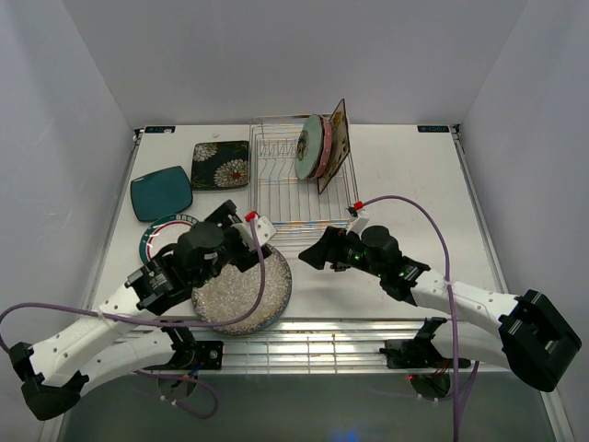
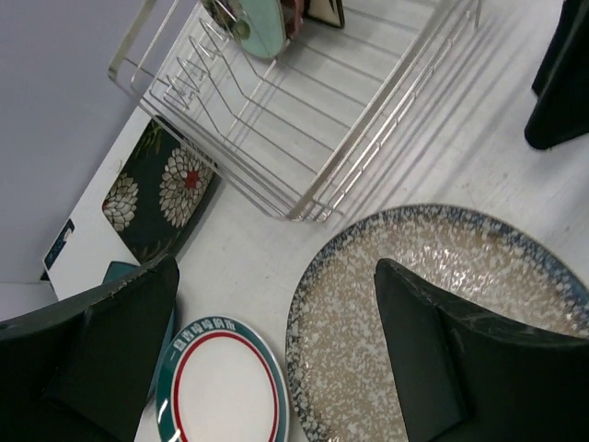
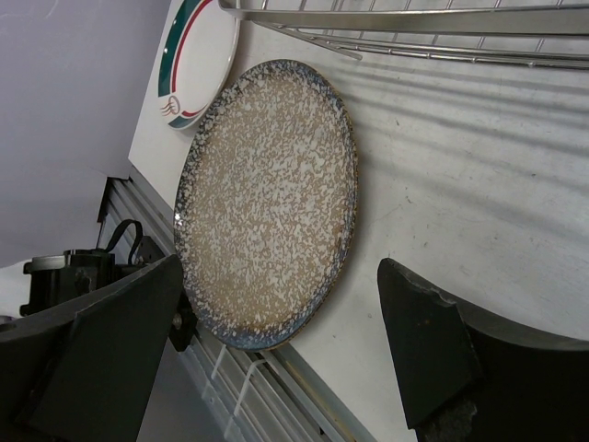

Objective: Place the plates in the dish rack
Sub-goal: Pick up the plate from the corner of the board.

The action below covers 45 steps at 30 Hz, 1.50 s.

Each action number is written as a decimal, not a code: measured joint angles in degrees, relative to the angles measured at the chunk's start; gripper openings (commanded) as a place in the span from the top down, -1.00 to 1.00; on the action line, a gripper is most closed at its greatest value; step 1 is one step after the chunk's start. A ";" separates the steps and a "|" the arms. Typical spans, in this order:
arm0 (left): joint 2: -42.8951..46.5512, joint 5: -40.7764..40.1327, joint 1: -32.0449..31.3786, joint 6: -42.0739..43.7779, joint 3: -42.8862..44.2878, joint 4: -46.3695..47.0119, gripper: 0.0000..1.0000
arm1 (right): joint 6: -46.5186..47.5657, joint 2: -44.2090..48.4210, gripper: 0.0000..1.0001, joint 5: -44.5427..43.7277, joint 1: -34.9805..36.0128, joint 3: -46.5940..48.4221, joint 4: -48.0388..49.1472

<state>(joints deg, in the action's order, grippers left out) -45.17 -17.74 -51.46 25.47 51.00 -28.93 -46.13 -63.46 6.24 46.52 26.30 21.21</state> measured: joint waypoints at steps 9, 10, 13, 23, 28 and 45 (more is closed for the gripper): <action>-0.66 -3.74 -6.14 4.11 -7.32 0.98 -0.96 | 0.02 0.09 -0.85 -0.04 0.00 -1.03 0.20; -0.85 -3.65 -6.43 4.09 -7.28 1.22 -0.96 | 0.02 0.09 -0.86 0.02 0.00 -1.05 0.28; -2.08 -2.75 -7.80 4.11 -7.28 1.90 -0.96 | -0.13 -0.42 -0.94 0.92 0.00 -1.60 2.16; -0.37 0.46 -9.90 5.88 -12.04 6.32 -0.96 | -2.01 -7.32 -0.90 3.45 0.02 -4.66 7.82; -0.13 2.27 -9.90 6.08 -13.64 8.15 -0.96 | -3.23 -11.06 -0.84 4.04 0.37 -4.68 11.26; 13.07 11.96 -9.90 13.86 -25.64 9.07 -0.96 | -6.47 -24.68 -0.75 5.53 2.91 -1.57 20.83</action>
<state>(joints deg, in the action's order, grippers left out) -32.10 -5.78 -61.36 39.33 25.36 -19.86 -52.60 -88.14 11.77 49.43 24.73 42.04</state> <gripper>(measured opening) 0.979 0.882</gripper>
